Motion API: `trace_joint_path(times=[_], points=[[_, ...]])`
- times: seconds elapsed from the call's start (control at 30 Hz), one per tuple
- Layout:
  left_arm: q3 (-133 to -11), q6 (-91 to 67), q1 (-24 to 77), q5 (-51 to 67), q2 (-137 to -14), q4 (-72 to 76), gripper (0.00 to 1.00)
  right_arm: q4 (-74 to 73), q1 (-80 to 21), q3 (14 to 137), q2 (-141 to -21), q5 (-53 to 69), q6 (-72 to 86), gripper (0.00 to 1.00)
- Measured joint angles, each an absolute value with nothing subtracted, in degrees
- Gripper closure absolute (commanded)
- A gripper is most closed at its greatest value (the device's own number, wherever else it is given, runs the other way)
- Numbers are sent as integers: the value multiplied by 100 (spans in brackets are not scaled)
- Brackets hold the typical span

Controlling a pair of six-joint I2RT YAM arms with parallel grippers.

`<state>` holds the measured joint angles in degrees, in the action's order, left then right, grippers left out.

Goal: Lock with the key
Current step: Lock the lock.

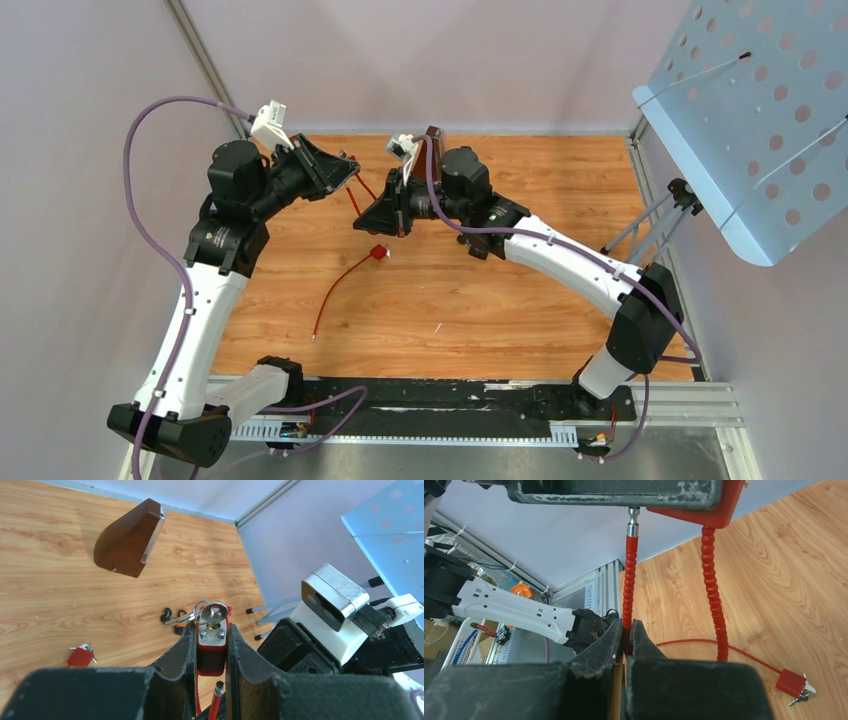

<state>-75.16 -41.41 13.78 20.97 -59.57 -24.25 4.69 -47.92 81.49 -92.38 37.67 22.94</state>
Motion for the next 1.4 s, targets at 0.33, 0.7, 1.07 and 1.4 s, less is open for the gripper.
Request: trace_joint_path(times=[0.33, 0.7, 1.07, 1.4], points=[[-7518, -4121, 1378, 2058, -5972, -2464, 100, 327, -4731, 8206, -9295, 3636, 2418, 100], [-7778, -4056, 1378, 2045, -6110, -2611, 100, 283, -4720, 8235, -9347, 3398, 2377, 100], [-7861, -3968, 1378, 2047, -6141, -2700, 100, 414, -4678, 8173, -9341, 3385, 2366, 100], [-7861, -3979, 1378, 2049, -6206, -2720, 100, 755, -4672, 8025, -9317, 3675, 2349, 100]])
